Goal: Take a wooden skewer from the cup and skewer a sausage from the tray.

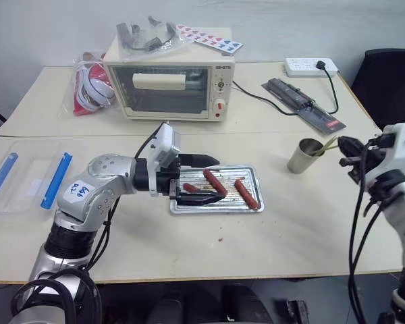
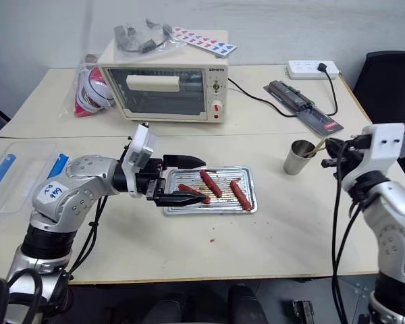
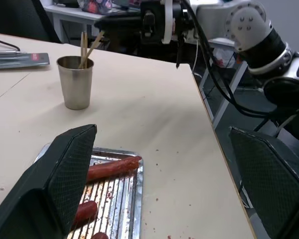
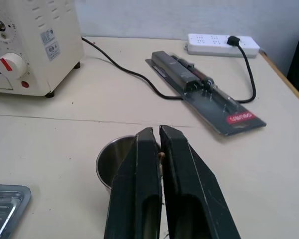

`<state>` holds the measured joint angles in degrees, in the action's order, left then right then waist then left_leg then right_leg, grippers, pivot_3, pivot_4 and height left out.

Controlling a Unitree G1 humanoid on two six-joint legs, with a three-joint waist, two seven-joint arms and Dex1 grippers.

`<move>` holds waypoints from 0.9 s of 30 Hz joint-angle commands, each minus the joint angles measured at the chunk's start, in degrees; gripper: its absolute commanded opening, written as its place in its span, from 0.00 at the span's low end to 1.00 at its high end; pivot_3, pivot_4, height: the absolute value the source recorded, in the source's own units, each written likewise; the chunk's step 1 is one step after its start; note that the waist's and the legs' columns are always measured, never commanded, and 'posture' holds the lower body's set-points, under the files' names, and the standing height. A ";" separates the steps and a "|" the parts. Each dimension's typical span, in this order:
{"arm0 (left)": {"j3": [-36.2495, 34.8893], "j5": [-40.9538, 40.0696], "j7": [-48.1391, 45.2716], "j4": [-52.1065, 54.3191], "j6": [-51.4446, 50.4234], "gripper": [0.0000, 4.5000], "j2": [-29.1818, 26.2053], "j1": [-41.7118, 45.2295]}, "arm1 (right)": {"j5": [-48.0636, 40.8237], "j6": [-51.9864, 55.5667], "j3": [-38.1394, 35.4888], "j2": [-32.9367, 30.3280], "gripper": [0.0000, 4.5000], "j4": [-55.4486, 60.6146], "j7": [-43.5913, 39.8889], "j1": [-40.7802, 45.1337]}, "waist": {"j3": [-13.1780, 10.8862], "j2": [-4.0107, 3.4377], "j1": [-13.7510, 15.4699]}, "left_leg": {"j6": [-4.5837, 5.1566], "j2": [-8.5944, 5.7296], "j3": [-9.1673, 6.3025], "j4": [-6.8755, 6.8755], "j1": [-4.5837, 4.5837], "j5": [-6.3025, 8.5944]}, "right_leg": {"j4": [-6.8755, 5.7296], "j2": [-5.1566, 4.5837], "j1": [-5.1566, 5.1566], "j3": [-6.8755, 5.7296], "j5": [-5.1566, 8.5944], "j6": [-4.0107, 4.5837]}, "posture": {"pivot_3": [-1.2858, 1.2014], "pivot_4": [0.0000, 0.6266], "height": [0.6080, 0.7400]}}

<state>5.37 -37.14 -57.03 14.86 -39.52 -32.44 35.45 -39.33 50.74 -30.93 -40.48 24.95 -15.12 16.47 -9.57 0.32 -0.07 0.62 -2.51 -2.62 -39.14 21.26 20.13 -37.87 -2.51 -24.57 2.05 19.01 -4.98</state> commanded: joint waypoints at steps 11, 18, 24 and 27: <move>-4.53 -0.04 2.39 2.00 2.26 1.00 -0.18 -4.19 | -35.44 24.40 -10.89 -10.77 0.01 -7.88 6.01 20.90 | -0.03 -0.03 0.03 | 0.03 0.04 0.01 0.00 0.02 0.00 | 0.10 -0.01 0.01 0.00 0.00 0.00 | 0.52 0.24 1.00; -10.07 -2.21 10.68 10.59 1.11 1.00 1.43 -11.26 | -71.25 12.43 3.71 -4.49 0.01 -9.38 23.85 21.23 | -0.04 -0.01 -0.19 | 0.07 0.08 0.02 -0.01 0.08 0.02 | 0.08 -0.01 0.00 -0.02 0.00 0.00 | 0.52 0.24 1.00; -11.00 -2.60 14.02 11.86 1.04 1.00 2.02 -10.48 | -73.67 7.41 9.53 2.20 0.01 -7.81 26.67 20.24 | -0.06 0.02 0.36 | 0.09 0.07 -0.03 -0.11 0.11 0.02 | 0.10 -0.03 0.05 -0.09 -0.01 -0.03 | 0.52 0.24 1.00; -11.67 -3.01 14.47 11.28 1.05 1.00 1.57 -9.86 | -73.67 7.78 10.94 5.36 0.01 -7.38 24.20 18.18 | -0.05 0.03 0.13 | 0.12 0.07 -0.03 -0.10 0.17 0.04 | 0.09 -0.03 0.03 -0.10 -0.03 -0.05 | 0.52 0.24 1.00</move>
<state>-4.58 -38.87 -43.04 24.49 -38.87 -30.41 24.55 -111.65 58.94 -20.19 -36.66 15.62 11.01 35.54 -9.62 0.36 0.06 0.74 -2.43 -2.67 -39.23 21.44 20.17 -37.77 -2.53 -24.54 1.92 18.98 -5.03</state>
